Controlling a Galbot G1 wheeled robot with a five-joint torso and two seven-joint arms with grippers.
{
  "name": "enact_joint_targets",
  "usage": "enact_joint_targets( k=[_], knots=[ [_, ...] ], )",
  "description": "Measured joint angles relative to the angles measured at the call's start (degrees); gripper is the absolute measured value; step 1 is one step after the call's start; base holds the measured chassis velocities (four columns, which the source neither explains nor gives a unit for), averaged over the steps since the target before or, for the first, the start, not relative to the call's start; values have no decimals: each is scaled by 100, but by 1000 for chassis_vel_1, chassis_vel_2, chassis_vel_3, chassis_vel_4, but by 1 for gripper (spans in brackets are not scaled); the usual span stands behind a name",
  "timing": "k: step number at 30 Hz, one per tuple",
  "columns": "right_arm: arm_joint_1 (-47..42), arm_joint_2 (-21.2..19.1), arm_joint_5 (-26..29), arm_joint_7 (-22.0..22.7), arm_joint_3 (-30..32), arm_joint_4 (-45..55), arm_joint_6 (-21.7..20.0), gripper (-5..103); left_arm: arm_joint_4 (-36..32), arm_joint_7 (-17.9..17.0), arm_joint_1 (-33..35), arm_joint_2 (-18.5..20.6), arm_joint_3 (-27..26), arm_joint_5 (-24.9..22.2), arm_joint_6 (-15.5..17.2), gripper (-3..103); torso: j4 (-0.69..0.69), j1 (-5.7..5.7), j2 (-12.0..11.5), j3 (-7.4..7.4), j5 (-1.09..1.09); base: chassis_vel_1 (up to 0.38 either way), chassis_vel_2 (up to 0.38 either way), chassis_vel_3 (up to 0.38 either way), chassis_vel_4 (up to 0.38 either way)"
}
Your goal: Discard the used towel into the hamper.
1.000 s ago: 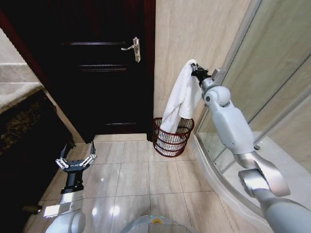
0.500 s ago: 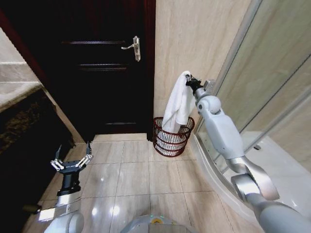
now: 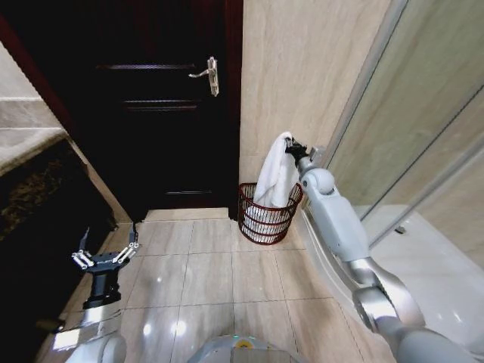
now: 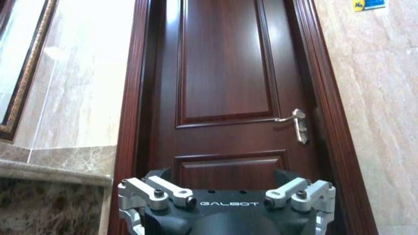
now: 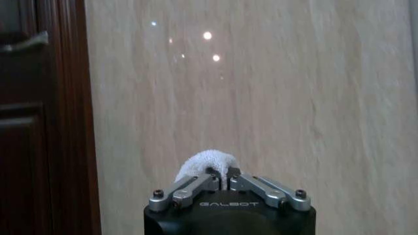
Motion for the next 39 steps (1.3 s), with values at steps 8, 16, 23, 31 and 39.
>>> enact_joint_targets(
  k=[8, 16, 23, 31, 39],
  knots=[
    [-619, -15, -194, -16, 154, 344, 73, 3, -74, 0, 52, 1, -14, -5, -63, 100, 0, 2, 7, 4, 0, 0, 0, 0, 0],
    [-951, -52, -337, 16, 327, 510, 140, 3, -132, 1, 126, 0, -18, -49, -133, 100, 0, 4, 11, 7, 1, 0, 0, 0, 0],
    [-1179, 0, -526, 7, 439, 687, 157, 3, -39, 2, 95, 0, -19, -77, -155, 100, 0, 6, 15, 9, 0, 0, 0, 0, 0],
    [-1772, 87, -861, -63, 677, 1091, 231, 3, 0, 25, 33, 1, 17, -45, -126, 100, 0, 7, 17, 10, 0, 0, 0, 0, 0],
    [-2162, 135, -972, -116, 864, 1276, 320, 3, 17, 43, 33, 1, 94, -3, -114, 100, 0, 7, 19, 11, 0, 0, 0, 0, 0]
  ],
)
